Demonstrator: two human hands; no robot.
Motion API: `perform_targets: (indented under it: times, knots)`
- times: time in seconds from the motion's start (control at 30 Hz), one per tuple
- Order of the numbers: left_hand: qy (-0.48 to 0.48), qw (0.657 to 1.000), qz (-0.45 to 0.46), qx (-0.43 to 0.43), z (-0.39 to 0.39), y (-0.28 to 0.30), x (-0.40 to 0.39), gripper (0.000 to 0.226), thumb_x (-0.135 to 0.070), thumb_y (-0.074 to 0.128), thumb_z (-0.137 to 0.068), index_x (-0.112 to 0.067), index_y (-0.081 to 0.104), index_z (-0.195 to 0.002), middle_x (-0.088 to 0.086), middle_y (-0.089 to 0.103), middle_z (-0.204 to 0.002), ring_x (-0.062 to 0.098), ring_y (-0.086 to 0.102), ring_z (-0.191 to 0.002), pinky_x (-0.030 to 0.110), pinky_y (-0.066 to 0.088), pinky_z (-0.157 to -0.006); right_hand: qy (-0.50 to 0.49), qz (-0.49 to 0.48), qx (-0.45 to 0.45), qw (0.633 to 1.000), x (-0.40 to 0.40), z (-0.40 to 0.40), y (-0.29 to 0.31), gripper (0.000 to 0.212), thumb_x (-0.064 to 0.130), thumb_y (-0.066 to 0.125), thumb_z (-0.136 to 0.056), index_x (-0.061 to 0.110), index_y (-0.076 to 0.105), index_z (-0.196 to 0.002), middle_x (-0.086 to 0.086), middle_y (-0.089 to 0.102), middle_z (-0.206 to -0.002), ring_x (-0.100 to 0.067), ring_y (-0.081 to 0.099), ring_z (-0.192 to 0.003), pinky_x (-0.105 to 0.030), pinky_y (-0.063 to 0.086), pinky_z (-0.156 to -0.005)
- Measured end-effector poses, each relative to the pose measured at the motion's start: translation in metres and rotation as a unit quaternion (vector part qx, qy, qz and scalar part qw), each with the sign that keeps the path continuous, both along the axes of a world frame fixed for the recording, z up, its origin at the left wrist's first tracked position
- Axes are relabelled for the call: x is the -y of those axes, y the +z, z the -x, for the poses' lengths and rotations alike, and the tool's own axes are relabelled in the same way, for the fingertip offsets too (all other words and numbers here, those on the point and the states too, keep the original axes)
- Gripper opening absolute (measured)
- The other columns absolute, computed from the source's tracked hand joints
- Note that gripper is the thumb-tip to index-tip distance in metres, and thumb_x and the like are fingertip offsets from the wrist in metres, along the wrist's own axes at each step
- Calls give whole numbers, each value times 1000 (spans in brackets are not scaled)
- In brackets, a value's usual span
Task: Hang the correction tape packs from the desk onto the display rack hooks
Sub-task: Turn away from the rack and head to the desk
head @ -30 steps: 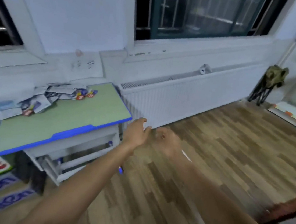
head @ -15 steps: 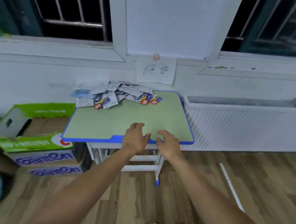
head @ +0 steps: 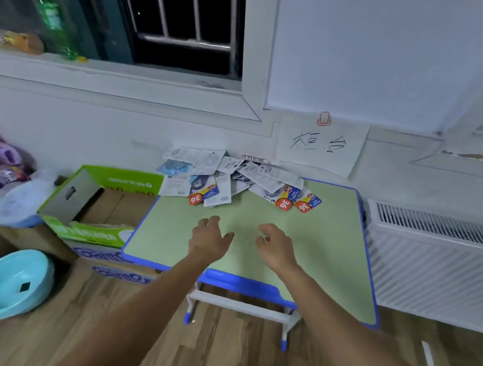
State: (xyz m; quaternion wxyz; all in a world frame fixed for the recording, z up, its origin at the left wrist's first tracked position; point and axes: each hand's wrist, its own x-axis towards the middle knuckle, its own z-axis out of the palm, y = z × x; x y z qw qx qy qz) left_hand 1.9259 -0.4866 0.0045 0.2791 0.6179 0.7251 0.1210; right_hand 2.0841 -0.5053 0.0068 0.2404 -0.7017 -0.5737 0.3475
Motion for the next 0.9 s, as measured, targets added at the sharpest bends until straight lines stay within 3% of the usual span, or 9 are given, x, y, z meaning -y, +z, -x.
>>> perform_targets:
  times: [0.3,0.5,0.7,0.9]
  knots:
    - [83,996,-23,10,73,-16,-108,55,-38,56,-93,-8,41,-137,19,45,-136,35,43,-125,40,38,-102,19,0,15,1000,-112,61,-17,37,16,55,-92,12,52,-129,-8,55,-130,-23,52,-118,-28,39,-98]
    - [51,997,-49,-20,129,-22,-195,59,-36,53,-95,-6,34,-142,16,35,-148,31,31,-137,35,30,-108,36,-56,82,994,-200,121,-16,40,14,55,-92,12,49,-131,-7,46,-137,-24,40,-126,-28,34,-99]
    - [12,998,-50,-48,164,-33,-264,58,-34,53,-95,-12,32,-144,14,19,-155,33,25,-139,44,30,-110,106,-71,199,972,-259,158,-29,63,14,55,-90,16,28,-147,-2,15,-159,-18,7,-147,-30,8,-117]
    - [80,996,19,-34,179,-52,-306,70,-46,52,-93,-12,21,-147,23,21,-152,38,21,-140,49,25,-110,152,-16,270,951,-289,170,-52,82,27,60,-89,23,7,-152,-1,-11,-160,-19,-17,-146,-40,-9,-116]
